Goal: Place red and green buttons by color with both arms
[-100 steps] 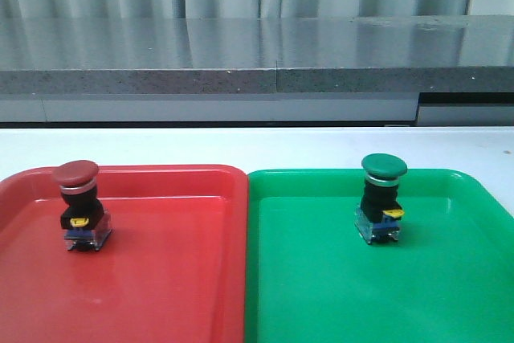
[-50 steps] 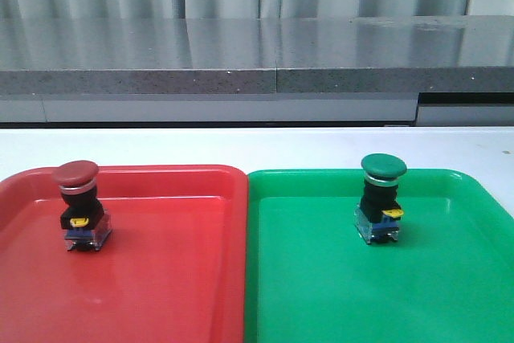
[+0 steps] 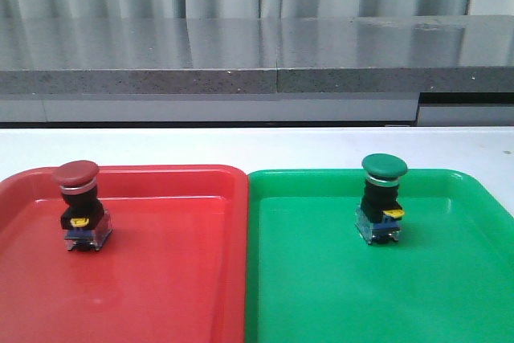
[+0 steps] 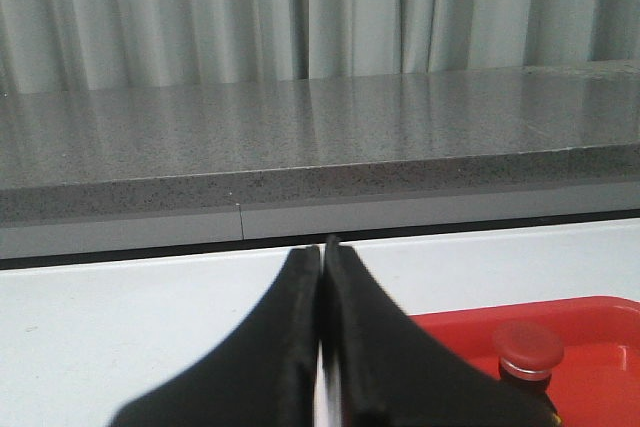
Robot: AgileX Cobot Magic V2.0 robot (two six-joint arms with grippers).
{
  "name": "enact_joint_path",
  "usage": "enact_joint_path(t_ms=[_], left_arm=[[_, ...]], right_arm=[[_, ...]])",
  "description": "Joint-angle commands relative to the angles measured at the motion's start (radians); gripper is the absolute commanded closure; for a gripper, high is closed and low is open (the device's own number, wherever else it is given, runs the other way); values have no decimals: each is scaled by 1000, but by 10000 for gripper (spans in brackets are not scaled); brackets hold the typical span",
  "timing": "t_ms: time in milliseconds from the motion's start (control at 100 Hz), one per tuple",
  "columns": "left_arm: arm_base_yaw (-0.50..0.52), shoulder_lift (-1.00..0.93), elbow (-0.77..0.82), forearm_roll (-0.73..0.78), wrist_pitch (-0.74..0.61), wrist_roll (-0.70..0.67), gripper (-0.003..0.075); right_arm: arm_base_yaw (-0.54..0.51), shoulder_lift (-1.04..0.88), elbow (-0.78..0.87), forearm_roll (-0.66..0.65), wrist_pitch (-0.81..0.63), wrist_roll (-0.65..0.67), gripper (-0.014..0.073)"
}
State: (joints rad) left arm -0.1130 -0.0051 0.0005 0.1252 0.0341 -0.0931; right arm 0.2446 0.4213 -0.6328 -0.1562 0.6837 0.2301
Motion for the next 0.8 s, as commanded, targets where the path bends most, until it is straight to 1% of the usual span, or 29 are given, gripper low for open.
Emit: enact_joint_path(t_ms=[0,620,790], left_arm=[[2,-31,42,-1,-85,-6,739],[2,-31,42,-1,-85,-6,739],[2,-31,42,-1,-85,-6,739]], right_arm=[[-8,5,-22,-20,-63,-5,704],[-8,5,-22,-20,-66,-5,704],[-8,-19,27,-31,-139,-25,704]])
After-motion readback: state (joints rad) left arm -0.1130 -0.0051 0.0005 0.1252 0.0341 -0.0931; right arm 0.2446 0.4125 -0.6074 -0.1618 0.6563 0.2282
